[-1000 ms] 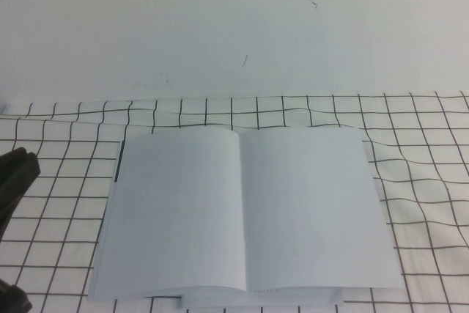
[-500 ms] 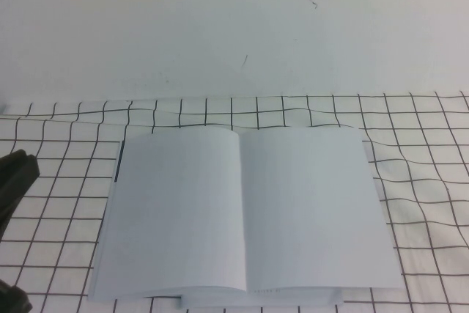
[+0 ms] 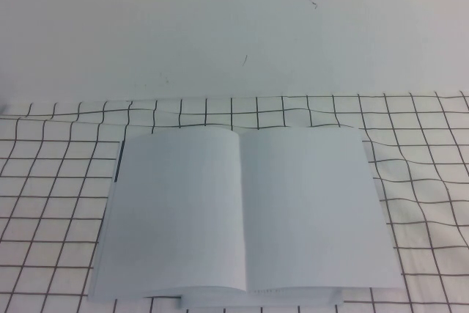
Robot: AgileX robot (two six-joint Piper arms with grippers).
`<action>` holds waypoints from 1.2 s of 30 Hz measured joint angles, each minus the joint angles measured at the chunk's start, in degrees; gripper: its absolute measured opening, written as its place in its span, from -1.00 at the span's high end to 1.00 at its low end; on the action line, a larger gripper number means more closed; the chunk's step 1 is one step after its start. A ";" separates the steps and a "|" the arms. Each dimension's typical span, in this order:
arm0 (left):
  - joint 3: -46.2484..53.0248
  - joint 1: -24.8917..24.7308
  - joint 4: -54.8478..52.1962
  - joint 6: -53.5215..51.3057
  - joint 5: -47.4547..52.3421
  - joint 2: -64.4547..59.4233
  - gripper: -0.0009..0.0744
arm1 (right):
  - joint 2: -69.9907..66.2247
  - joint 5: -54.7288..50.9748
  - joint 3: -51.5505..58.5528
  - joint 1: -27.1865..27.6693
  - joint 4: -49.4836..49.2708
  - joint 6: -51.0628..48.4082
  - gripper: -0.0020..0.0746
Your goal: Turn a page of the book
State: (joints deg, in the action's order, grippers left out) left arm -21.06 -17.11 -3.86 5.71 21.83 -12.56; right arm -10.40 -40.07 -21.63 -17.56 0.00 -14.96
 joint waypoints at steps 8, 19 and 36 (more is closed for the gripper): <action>15.90 10.79 6.69 -5.08 -3.79 12.40 0.98 | 0.00 0.00 0.00 0.00 0.00 0.00 0.95; 22.19 11.24 9.00 -2.77 -2.46 13.23 0.98 | 0.00 0.23 0.00 0.00 0.00 0.00 0.95; 22.19 11.24 8.58 -6.46 -2.46 13.23 0.98 | 0.00 0.23 0.00 0.00 0.00 0.00 0.95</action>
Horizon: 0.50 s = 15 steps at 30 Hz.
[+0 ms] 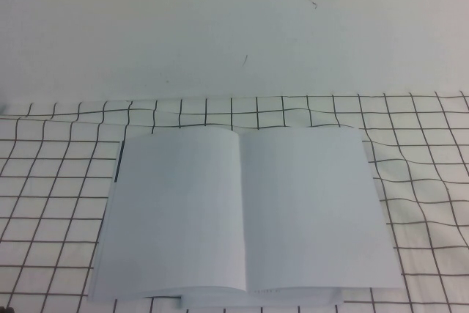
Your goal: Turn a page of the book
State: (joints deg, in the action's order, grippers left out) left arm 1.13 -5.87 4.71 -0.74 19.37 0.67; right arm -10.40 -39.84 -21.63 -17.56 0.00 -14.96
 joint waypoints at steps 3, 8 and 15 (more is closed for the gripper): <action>0.00 0.00 -0.09 0.00 0.00 0.00 0.98 | 0.00 0.00 0.00 0.00 0.00 0.00 0.95; 0.00 0.00 -0.09 0.00 0.00 0.00 0.98 | 0.00 0.00 0.00 0.00 0.00 0.00 0.95; 0.00 0.00 -0.13 0.12 0.00 0.00 0.98 | 0.55 0.43 0.43 0.00 0.00 0.00 0.95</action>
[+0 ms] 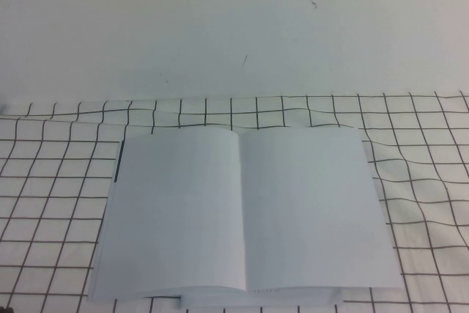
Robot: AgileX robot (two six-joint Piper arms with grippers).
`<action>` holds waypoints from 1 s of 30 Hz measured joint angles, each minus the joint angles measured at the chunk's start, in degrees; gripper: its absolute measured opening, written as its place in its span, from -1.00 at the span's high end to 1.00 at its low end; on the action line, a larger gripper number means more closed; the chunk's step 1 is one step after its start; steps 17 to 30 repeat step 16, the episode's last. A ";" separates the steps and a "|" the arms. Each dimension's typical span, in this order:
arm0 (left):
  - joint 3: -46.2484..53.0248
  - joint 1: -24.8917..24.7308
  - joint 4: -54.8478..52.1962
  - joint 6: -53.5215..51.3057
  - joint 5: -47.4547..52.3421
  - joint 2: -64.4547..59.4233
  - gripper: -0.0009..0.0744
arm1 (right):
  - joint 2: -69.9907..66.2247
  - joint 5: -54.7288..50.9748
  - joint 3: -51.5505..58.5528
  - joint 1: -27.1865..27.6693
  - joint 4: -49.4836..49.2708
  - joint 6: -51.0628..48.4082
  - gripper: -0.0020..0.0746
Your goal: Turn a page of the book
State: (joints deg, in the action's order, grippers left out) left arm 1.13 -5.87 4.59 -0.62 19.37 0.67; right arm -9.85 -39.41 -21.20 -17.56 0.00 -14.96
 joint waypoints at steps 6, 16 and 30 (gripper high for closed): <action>0.00 0.00 0.00 0.00 0.00 0.00 0.98 | 7.36 4.59 5.02 0.23 0.00 -0.56 0.95; 0.00 0.00 -0.09 0.00 0.00 0.00 0.98 | 10.57 18.19 17.75 12.98 0.00 2.61 0.95; 0.00 0.00 -0.09 0.00 0.00 0.00 0.98 | 10.57 18.19 17.75 12.98 0.00 2.61 0.95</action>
